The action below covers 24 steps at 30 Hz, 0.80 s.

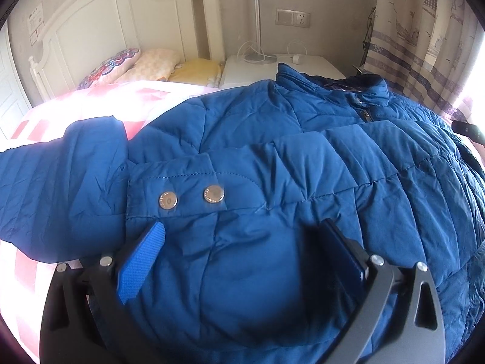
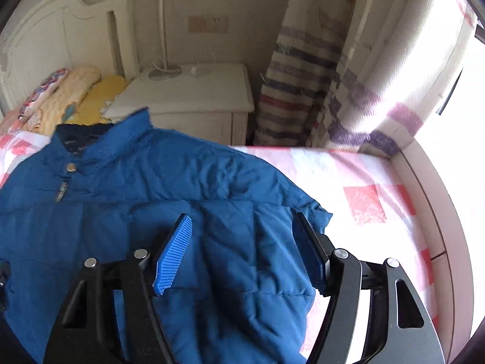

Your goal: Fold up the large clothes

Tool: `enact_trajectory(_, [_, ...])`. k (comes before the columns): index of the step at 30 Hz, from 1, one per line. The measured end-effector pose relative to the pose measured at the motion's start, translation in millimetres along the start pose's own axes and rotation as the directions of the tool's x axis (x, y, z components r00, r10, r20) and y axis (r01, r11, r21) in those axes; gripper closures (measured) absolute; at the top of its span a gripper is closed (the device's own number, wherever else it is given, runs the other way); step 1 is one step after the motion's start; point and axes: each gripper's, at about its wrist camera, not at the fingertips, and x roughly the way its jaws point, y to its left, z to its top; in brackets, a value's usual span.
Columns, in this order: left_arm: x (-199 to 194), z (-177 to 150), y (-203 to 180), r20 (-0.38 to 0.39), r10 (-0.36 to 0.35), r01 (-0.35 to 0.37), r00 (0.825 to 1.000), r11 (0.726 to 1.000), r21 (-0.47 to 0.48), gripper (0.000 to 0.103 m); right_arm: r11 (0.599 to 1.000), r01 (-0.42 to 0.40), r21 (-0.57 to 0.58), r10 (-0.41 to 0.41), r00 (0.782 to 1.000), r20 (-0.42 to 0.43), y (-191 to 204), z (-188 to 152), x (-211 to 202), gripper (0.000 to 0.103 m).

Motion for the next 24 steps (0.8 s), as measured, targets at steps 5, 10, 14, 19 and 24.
enact_trajectory(5, [0,-1,-1,0.001,0.0,0.0,1.0,1.0,-0.002,0.002,0.965,-0.182,-0.186,0.175,0.983,-0.054,69,-22,-10,0.027])
enact_trajectory(10, [0,-1,-2,0.003,0.0,0.0,1.0,1.0,-0.003,0.002,0.972,-0.18,-0.151,0.164,0.98,-0.113,74,-29,10,0.023])
enact_trajectory(14, [0,-1,-3,0.003,0.003,-0.003,1.0,1.0,-0.001,0.002,0.981,-0.158,-0.116,0.154,0.987,-0.045,72,-36,-28,0.022])
enact_trajectory(19, [0,-1,-4,0.003,0.004,-0.004,1.0,1.0,-0.001,0.002,0.97,-0.172,-0.17,0.17,0.985,-0.023,79,-67,-63,0.014])
enact_trajectory(24, [1,-1,-5,0.002,0.005,-0.005,1.0,1.0,-0.001,0.002,0.975,-0.157,-0.159,0.146,0.986,-0.083,81,-87,-39,0.011])
